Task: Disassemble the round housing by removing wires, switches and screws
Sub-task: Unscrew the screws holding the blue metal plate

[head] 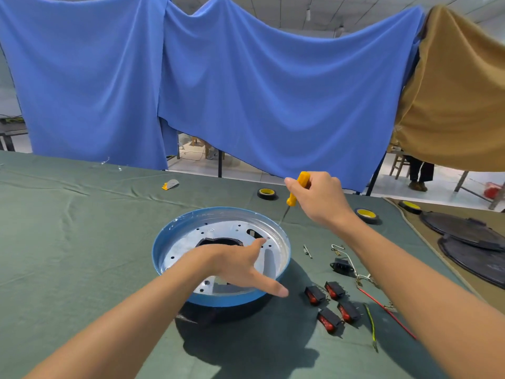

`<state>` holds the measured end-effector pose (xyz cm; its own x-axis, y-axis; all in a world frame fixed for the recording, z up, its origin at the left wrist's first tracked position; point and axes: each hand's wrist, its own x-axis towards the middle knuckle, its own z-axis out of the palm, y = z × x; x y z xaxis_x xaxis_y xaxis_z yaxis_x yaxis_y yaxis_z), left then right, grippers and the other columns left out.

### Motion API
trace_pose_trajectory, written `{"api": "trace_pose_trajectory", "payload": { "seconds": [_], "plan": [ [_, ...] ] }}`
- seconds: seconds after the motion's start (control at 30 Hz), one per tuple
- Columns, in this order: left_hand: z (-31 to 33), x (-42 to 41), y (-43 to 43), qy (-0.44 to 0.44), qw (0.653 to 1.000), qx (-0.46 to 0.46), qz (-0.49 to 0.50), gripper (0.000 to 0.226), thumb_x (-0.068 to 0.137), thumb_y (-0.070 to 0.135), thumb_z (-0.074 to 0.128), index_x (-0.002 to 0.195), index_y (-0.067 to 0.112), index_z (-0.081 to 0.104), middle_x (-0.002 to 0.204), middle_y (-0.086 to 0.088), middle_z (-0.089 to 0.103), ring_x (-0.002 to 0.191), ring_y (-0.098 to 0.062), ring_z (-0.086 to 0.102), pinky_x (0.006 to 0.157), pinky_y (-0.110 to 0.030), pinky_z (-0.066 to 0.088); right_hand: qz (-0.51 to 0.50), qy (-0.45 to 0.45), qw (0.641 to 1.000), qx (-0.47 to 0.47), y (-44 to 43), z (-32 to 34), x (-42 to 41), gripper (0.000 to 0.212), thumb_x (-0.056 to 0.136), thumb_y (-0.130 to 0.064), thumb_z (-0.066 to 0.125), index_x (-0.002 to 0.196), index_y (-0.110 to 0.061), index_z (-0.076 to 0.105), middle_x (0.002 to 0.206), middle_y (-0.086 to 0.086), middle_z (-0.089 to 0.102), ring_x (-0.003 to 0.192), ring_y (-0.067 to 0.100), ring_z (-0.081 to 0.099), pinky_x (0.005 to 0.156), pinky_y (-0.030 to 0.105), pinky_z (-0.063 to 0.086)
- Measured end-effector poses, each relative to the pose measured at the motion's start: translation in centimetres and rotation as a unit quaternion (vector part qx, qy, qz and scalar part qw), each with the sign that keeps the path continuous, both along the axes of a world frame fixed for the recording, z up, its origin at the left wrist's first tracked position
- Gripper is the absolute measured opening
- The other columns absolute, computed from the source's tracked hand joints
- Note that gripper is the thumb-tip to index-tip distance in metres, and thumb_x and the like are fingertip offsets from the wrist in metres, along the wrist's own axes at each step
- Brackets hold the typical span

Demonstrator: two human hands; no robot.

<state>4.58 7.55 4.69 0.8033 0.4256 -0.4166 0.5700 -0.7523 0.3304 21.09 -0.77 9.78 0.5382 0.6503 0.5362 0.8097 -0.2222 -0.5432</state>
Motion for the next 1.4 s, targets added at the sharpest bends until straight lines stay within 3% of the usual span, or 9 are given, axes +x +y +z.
{"api": "trace_pose_trajectory", "payload": {
  "seconds": [0.1, 0.2, 0.33, 0.47, 0.87, 1.2, 1.3, 1.33, 1.4],
  "plan": [
    [-0.8, -0.6, 0.1, -0.041, 0.999, 0.001, 0.001, 0.110, 0.071, 0.083, 0.054, 0.153, 0.039, -0.005, 0.155, -0.004, 0.036, 0.136, -0.028, 0.040, 0.108, -0.042, 0.034, 0.017, -0.005, 1.000, -0.024, 0.7, -0.3, 0.1, 0.034, 0.091, -0.031, 0.055, 0.064, -0.011, 0.047, 0.042, -0.025, 0.054, 0.052, 0.003, 0.049, 0.049, 0.012, 0.028],
    [-1.4, 0.2, -0.7, -0.046, 0.999, 0.010, 0.017, 0.107, 0.075, 0.080, 0.047, 0.155, 0.032, -0.007, 0.153, -0.010, 0.038, 0.132, -0.031, 0.043, 0.106, -0.042, 0.036, 0.033, -0.020, 0.998, -0.046, 1.6, -0.9, 0.2, 0.031, 0.092, -0.031, 0.055, 0.067, -0.017, 0.042, 0.044, -0.030, 0.052, 0.056, 0.004, 0.044, 0.050, 0.016, 0.028],
    [-1.5, 0.9, -1.4, -0.025, 0.999, 0.004, 0.043, 0.112, 0.069, 0.082, 0.040, 0.155, 0.031, -0.010, 0.159, -0.020, 0.020, 0.138, -0.039, 0.033, 0.110, -0.051, 0.031, 0.048, -0.016, 0.998, -0.048, 2.5, -0.9, 0.5, 0.027, 0.093, -0.031, 0.055, 0.077, -0.011, 0.047, 0.047, -0.009, 0.055, 0.050, 0.003, 0.049, 0.049, 0.022, 0.031],
    [-1.4, 1.0, -1.5, -0.023, 0.999, 0.003, 0.046, 0.109, 0.072, 0.079, 0.039, 0.154, 0.032, -0.015, 0.160, -0.025, 0.010, 0.139, -0.042, 0.032, 0.108, -0.049, 0.031, 0.050, -0.024, 0.997, -0.063, 3.0, -0.8, 0.5, 0.028, 0.095, -0.031, 0.053, 0.087, -0.004, 0.050, 0.062, 0.001, 0.051, 0.053, 0.010, 0.045, 0.050, 0.027, 0.032],
    [-0.8, 0.9, -1.8, -0.010, 0.999, 0.010, 0.038, 0.105, 0.080, 0.075, 0.040, 0.152, 0.028, -0.020, 0.159, -0.031, 0.004, 0.133, -0.045, 0.037, 0.106, -0.048, 0.033, 0.030, -0.064, 0.991, -0.112, 3.5, -1.3, 1.3, 0.027, 0.097, -0.032, 0.049, 0.075, -0.019, 0.038, 0.064, 0.003, 0.049, 0.054, 0.018, 0.043, 0.049, 0.029, 0.030],
    [-1.1, 0.6, -1.8, -0.021, 0.999, 0.018, 0.031, 0.105, 0.079, 0.078, 0.039, 0.153, 0.030, -0.018, 0.161, -0.026, 0.003, 0.140, -0.044, 0.030, 0.107, -0.048, 0.031, 0.033, -0.067, 0.986, -0.149, 3.9, -1.0, 1.2, 0.025, 0.097, -0.034, 0.048, 0.081, -0.015, 0.044, 0.068, 0.005, 0.052, 0.055, 0.018, 0.044, 0.049, 0.031, 0.034],
    [-0.8, 0.5, -1.9, -0.016, 0.998, 0.044, 0.032, 0.110, 0.076, 0.089, 0.032, 0.155, 0.028, -0.013, 0.159, -0.021, 0.022, 0.137, -0.040, 0.037, 0.106, -0.048, 0.035, 0.013, -0.084, 0.977, -0.197, 4.0, -0.2, 1.2, 0.024, 0.095, -0.033, 0.048, 0.082, -0.013, 0.048, 0.070, 0.005, 0.052, 0.062, 0.021, 0.044, 0.052, 0.032, 0.034],
    [-0.6, 0.5, -2.0, -0.008, 0.997, 0.071, 0.028, 0.112, 0.073, 0.093, 0.028, 0.156, 0.025, -0.004, 0.153, -0.018, 0.036, 0.130, -0.038, 0.045, 0.098, -0.045, 0.039, 0.005, -0.089, 0.973, -0.213, 4.1, 0.2, 1.2, 0.026, 0.094, -0.033, 0.050, 0.079, -0.011, 0.049, 0.068, 0.004, 0.049, 0.061, 0.021, 0.042, 0.052, 0.032, 0.033],
    [0.1, 0.6, -2.1, 0.002, 0.988, 0.152, 0.011, 0.111, 0.068, 0.096, 0.021, 0.146, 0.019, 0.036, 0.123, -0.009, 0.060, 0.105, -0.031, 0.057, 0.076, -0.038, 0.039, -0.010, -0.101, 0.964, -0.244, 4.3, 1.0, 0.9, 0.035, 0.091, -0.033, 0.052, 0.065, -0.012, 0.041, 0.062, 0.003, 0.040, 0.056, 0.020, 0.034, 0.050, 0.030, 0.028]
  ]
}}
